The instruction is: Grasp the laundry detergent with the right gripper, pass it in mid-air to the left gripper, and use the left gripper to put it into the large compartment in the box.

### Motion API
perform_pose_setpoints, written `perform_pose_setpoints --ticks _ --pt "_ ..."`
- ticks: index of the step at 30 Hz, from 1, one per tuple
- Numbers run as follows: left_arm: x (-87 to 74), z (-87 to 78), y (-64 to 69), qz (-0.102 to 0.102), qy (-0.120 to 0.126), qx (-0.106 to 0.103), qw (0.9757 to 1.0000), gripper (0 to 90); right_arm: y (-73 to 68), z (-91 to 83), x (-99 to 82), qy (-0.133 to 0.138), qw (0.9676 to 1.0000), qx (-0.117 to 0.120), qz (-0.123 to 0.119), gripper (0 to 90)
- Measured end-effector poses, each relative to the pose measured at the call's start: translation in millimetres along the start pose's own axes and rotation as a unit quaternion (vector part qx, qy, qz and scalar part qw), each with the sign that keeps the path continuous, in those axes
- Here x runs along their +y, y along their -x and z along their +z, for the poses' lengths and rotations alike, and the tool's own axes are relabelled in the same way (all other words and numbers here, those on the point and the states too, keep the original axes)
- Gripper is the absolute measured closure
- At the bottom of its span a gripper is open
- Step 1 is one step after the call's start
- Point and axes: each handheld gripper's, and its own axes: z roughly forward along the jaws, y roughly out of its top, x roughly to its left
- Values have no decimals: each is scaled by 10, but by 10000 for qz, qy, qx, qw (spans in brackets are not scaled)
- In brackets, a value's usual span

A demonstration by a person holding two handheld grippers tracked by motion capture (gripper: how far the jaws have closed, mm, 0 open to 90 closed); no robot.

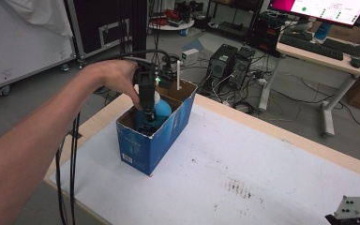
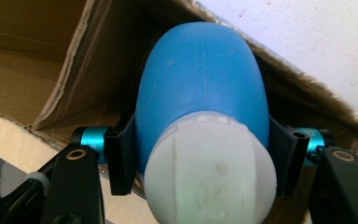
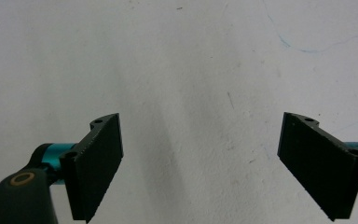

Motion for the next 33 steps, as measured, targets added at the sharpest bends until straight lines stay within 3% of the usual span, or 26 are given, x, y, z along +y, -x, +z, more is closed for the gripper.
perform_pose_setpoints --ticks 6,10,33 --pt "-26 106 3 177 -55 -26 9998 381 -4 11 7 -20 10000 -16 4 132" --pt "-36 172 0 181 -55 -49 9998 381 -8 15 14 -31 10000 -13 -20 133" --pt "-42 191 13 275 -5 -10 9996 379 -26 32 13 -41 10000 -26 -10 132"
